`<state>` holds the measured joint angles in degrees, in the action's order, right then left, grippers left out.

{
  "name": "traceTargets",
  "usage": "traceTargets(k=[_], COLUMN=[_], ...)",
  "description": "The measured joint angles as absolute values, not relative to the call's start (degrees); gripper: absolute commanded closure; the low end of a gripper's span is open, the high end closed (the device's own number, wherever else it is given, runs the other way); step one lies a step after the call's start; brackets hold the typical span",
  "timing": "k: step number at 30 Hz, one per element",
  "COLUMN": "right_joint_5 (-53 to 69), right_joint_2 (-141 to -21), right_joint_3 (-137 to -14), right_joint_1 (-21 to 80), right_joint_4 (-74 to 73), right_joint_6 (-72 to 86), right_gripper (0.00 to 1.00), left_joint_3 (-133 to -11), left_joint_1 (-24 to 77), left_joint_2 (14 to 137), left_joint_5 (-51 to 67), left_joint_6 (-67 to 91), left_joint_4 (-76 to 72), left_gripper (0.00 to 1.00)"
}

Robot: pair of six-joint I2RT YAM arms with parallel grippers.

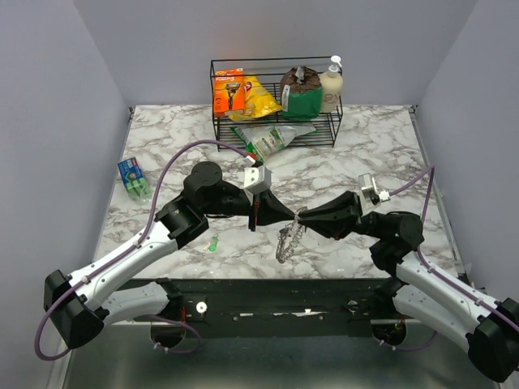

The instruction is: Put the keys on the keyring

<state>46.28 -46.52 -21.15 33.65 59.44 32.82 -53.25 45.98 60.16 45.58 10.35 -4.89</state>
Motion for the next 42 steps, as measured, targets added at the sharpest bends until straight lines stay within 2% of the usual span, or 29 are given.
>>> traceTargets(k=[1, 2, 4, 5, 8, 11, 20, 31, 34, 42], right_joint_5=[46.26, 46.22, 46.13, 46.13, 46.04, 45.93, 45.87, 46.85, 47.35, 47.53], right_joint_2=[-46.52, -46.52, -46.48, -46.48, -45.95, -45.08, -43.42, -47.29, -47.9, -48.84], right_joint_3=[-21.15, -21.15, -21.26, -21.34, -21.52, -21.69, -22.68, -25.15, -25.32, -27.68], right_joint_1=[33.65, 33.65, 33.65, 33.65, 33.67, 33.69, 33.69, 33.69, 33.69, 33.69], right_joint_4=[59.07, 58.89, 58.22, 58.0, 56.71, 55.24, 50.63, 49.63, 49.19, 43.64], right_joint_6=[32.93, 32.84, 32.91, 32.8, 32.1, 31.2, 27.99, 26.98, 26.94, 25.17], right_gripper=[0.6, 0.49, 0.38, 0.25, 0.14, 0.1, 0.08, 0.08, 0.0, 0.0], left_joint_3=[-53.63, -53.98, -54.72, -54.98, -55.86, -56.36, -57.01, -57.82, -57.82, -57.45], left_joint_1=[45.98, 45.98, 45.98, 45.98, 45.93, 45.87, 45.87, 46.22, 46.19, 46.22], left_joint_2=[60.14, 60.12, 60.1, 60.07, 59.79, 59.18, 56.58, 55.29, 54.61, 52.4], left_joint_5=[44.99, 44.1, 42.68, 42.02, 39.0, 36.49, 31.77, 27.97, 26.81, 23.86], left_joint_6=[9.74, 8.99, 7.75, 7.14, 4.67, 2.83, -2.13, -7.07, -7.9, -8.36], left_joint_4=[-3.73, -2.59, -0.32, 0.51, 4.43, 7.51, 13.54, 16.82, 17.41, 17.69], left_gripper=[1.0, 1.0, 1.0, 1.0, 1.0, 1.0, 1.0, 1.0, 1.0, 1.0])
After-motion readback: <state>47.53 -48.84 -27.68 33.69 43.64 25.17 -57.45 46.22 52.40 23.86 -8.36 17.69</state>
